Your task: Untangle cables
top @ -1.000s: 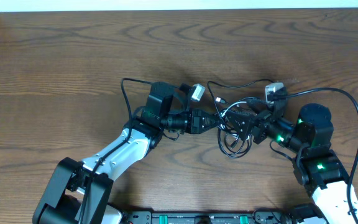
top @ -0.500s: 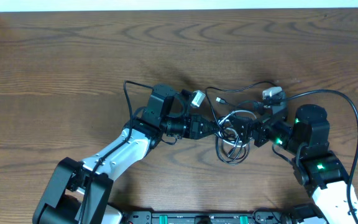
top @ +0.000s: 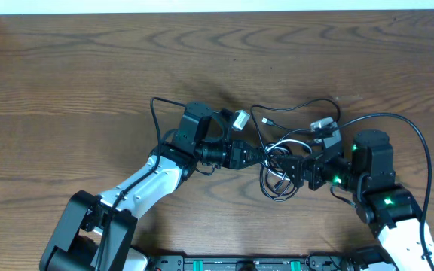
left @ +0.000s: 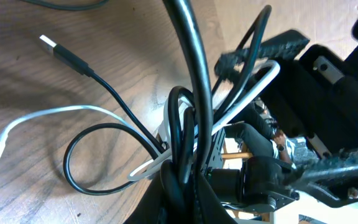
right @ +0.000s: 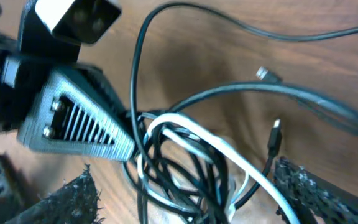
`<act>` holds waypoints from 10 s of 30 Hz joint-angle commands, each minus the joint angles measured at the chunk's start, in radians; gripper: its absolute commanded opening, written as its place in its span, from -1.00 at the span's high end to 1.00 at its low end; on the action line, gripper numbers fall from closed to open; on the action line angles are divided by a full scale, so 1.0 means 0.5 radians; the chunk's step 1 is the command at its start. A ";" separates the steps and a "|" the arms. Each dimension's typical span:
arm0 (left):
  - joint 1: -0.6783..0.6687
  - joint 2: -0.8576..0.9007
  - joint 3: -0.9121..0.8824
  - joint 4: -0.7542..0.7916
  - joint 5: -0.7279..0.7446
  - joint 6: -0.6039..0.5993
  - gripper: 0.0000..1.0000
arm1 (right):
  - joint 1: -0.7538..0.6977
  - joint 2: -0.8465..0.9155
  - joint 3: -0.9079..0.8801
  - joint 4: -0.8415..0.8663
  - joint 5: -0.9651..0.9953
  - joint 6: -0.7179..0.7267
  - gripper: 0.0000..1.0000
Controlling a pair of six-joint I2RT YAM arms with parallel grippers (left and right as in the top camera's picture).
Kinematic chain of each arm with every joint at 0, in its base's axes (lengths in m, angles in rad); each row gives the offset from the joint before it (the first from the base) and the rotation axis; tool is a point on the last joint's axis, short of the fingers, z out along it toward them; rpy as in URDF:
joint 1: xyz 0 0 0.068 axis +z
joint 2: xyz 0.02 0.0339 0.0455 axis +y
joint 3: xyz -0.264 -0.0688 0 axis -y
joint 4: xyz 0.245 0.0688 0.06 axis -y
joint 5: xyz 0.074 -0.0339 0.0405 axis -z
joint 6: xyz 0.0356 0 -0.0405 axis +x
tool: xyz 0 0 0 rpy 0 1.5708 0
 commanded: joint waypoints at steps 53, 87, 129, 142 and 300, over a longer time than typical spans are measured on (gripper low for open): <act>0.000 0.000 0.014 -0.710 -1.795 -0.424 0.82 | -1.112 0.517 0.005 2.696 -1.624 1.825 0.81; 0.000 0.000 0.014 0.309 -0.700 -1.166 0.85 | -0.119 0.550 0.004 0.440 0.446 0.491 -0.29; 0.214 0.005 0.014 1.863 0.352 -1.691 0.85 | -0.207 0.712 0.005 0.306 1.187 0.766 -0.43; 0.571 0.004 0.014 1.817 0.374 -1.662 0.85 | -0.845 0.233 0.005 -0.048 1.297 0.587 -0.57; -0.492 0.333 0.303 -0.174 -2.177 -0.028 -0.51 | -0.698 -0.040 -0.003 0.041 0.185 0.549 -0.98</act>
